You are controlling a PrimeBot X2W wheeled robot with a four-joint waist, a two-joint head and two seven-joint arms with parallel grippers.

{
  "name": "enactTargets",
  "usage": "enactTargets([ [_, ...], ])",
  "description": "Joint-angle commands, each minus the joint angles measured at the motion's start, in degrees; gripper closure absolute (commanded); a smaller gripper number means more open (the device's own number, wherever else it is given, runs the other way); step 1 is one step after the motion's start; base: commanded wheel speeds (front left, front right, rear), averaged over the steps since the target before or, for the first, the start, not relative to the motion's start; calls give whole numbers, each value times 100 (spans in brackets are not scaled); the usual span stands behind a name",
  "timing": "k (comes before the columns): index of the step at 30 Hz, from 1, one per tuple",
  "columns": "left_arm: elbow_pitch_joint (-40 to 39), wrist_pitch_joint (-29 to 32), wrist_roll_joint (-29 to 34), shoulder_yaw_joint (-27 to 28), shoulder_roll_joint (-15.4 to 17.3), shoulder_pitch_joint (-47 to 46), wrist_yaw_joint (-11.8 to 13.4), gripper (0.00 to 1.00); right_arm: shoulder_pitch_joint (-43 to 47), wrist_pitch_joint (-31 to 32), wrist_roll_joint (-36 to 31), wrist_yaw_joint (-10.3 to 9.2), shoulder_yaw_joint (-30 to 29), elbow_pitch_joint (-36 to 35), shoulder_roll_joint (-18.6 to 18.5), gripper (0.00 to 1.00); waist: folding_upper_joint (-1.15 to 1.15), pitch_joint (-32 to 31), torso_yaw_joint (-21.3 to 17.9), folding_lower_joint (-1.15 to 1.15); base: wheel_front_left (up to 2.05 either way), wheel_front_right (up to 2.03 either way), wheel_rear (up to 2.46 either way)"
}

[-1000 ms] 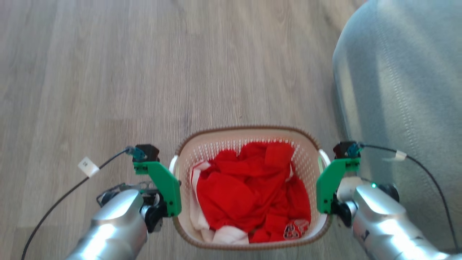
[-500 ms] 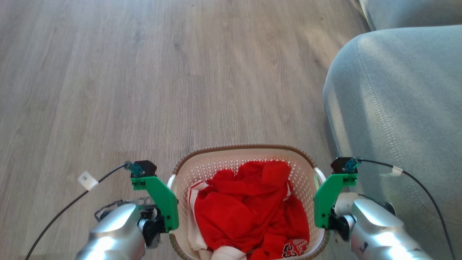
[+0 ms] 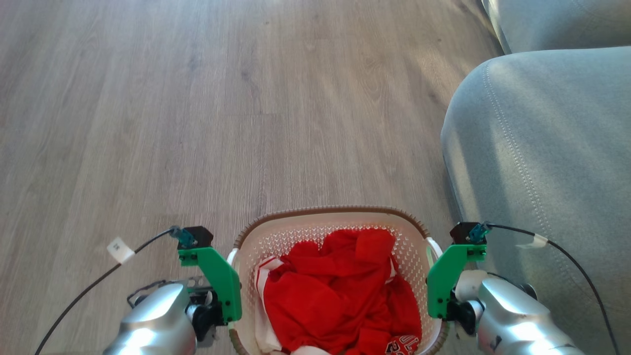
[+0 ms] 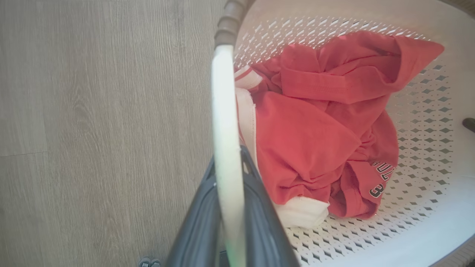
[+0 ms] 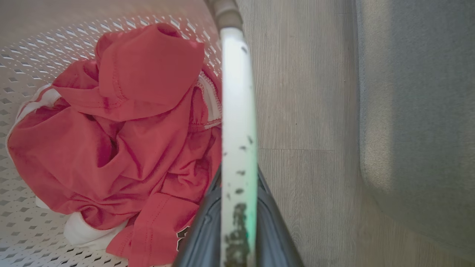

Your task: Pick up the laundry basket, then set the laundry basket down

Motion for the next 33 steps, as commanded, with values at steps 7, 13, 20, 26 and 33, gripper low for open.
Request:
enactTargets([
  [7, 179, -5, -91, 89, 436, -281, 62, 100, -94, -60, 132, -17, 204, 18, -148, 100, 0, 6, 21, 0, 0, 0, 0],
  [13, 189, -22, -108, 81, 434, -288, 62, 100, -113, -54, 184, -17, 275, 23, -148, 100, 0, 16, 13, 0, 0, 0, 0],
  [20, 195, -49, -146, 73, 417, -258, 62, 100, -114, -48, 180, -17, 297, 26, -148, 100, 0, 23, -7, 0, 0, 0, 0],
  [26, 197, -78, -176, 65, 409, -240, 62, 100, -115, -35, 100, -17, 254, 27, -148, 100, 0, 41, -29, 0, 0, 0, 0],
  [33, 192, -196, -183, 44, 398, -246, 61, 100, -136, -27, -81, -17, 174, 27, -148, 100, 0, 83, -54, 0, 0, 0, 0],
])
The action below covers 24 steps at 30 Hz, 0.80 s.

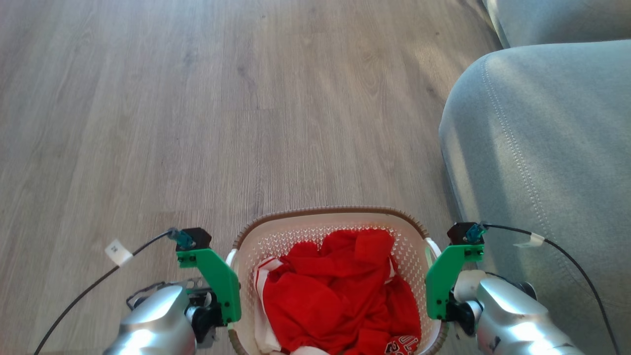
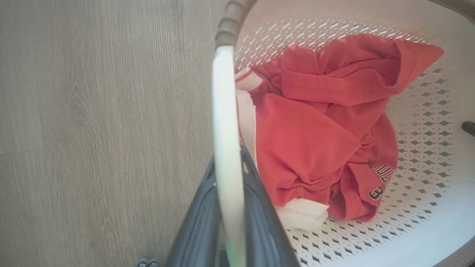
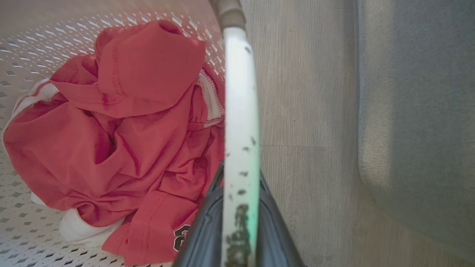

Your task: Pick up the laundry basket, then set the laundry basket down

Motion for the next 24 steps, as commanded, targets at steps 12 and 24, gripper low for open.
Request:
enactTargets([
  [12, 122, -412, 3, 92, 388, -417, 61, 100, -321, -209, -394, -17, -79, 10, -148, 100, 0, 362, -5, 0, 0, 0, 0],
  [24, 172, -757, 92, 69, 324, -813, 64, 100, -689, -430, -1254, -17, -738, 10, -148, 100, 0, 1247, 54, 0, 0, 0, 0],
])
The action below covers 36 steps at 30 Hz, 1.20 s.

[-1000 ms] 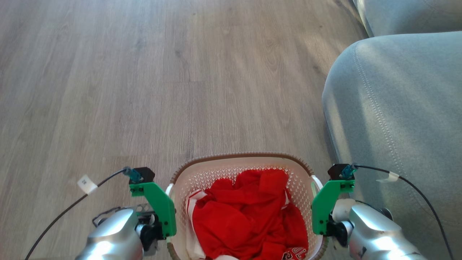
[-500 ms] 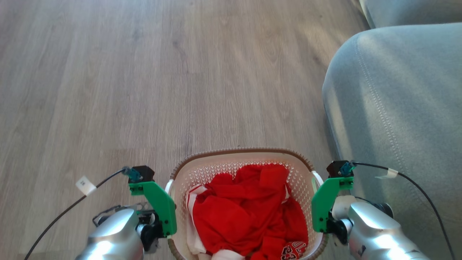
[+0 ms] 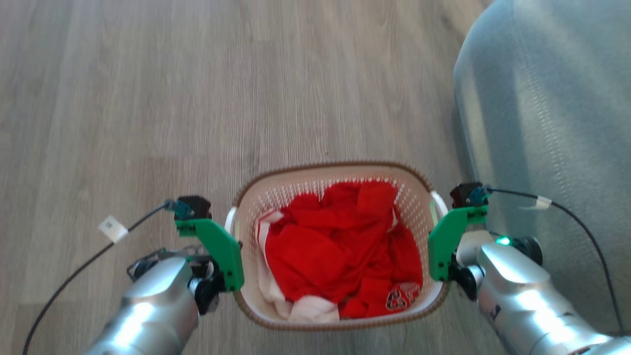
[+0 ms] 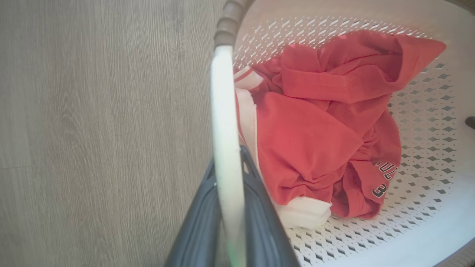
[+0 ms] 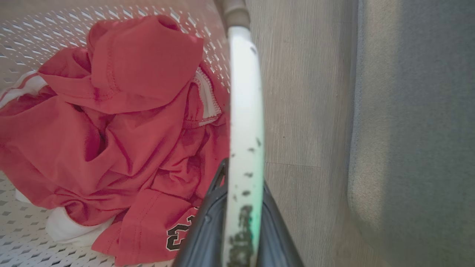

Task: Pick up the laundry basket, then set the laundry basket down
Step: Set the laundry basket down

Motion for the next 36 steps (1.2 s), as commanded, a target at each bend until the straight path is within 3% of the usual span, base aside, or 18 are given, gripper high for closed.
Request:
enactTargets([
  [1, 183, -159, 51, 108, 371, -435, 65, 100, -216, -125, -186, -19, -73, 13, -160, 100, 0, 291, 28, 0, 0, 0, 0],
  [11, 197, -444, 152, 85, 352, -991, 64, 100, -703, -490, -904, -19, -765, 13, -160, 100, 0, 1182, 109, 0, 0, 0, 0],
  [22, 141, -970, 319, 0, 380, -1790, 63, 100, -1383, -861, -2157, -19, -1825, 13, -160, 100, 0, 2399, 208, 0, 0, 0, 0],
  [36, 57, -1420, 399, -150, 332, -2195, 63, 100, -1735, -985, -3340, -19, -2969, 12, -160, 100, 0, 3359, 321, 0, 0, 0, 0],
])
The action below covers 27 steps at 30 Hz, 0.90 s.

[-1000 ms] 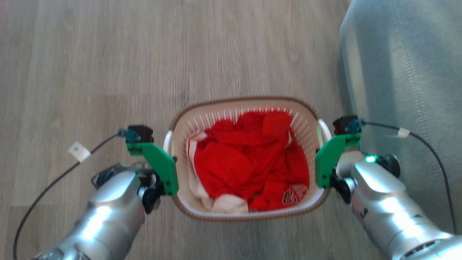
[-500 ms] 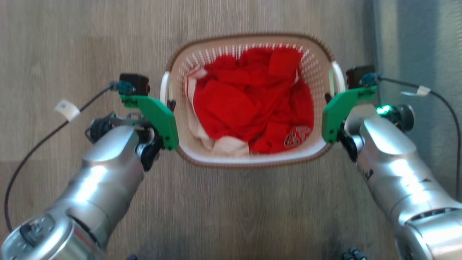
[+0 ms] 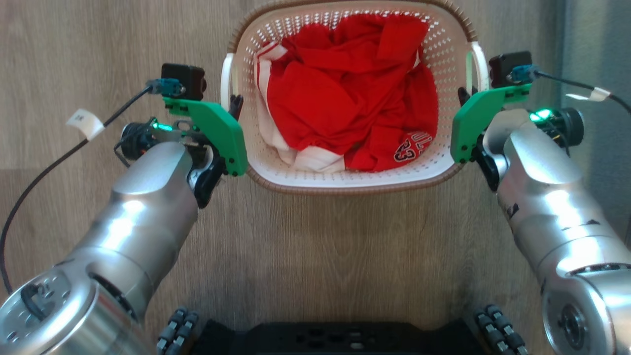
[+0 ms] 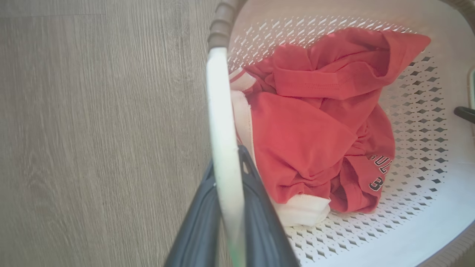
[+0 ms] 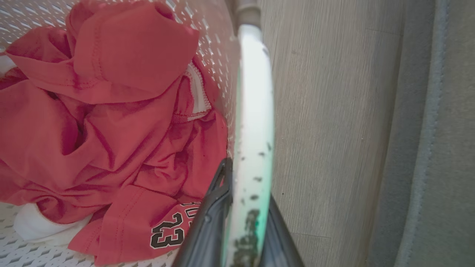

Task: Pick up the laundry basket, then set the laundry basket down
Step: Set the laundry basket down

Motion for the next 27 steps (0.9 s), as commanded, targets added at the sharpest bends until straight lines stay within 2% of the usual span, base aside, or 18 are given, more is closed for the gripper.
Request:
enactTargets([
  [1, 101, -145, 11, 70, 398, -246, 63, 100, 58, 6, -200, -109, -108, -22, -188, 100, 0, 203, 44, -1, 0, 0, 0],
  [8, 0, -331, 46, -32, 405, -419, 63, 100, -27, 0, -679, -109, -683, -167, -188, 100, 0, 571, 100, -1, 0, 0, 0],
  [27, 20, -458, -7, -248, 329, -474, 63, 100, -20, -54, -1308, -109, -1451, -191, -188, 100, 0, 840, 150, -1, 0, 0, 0],
])
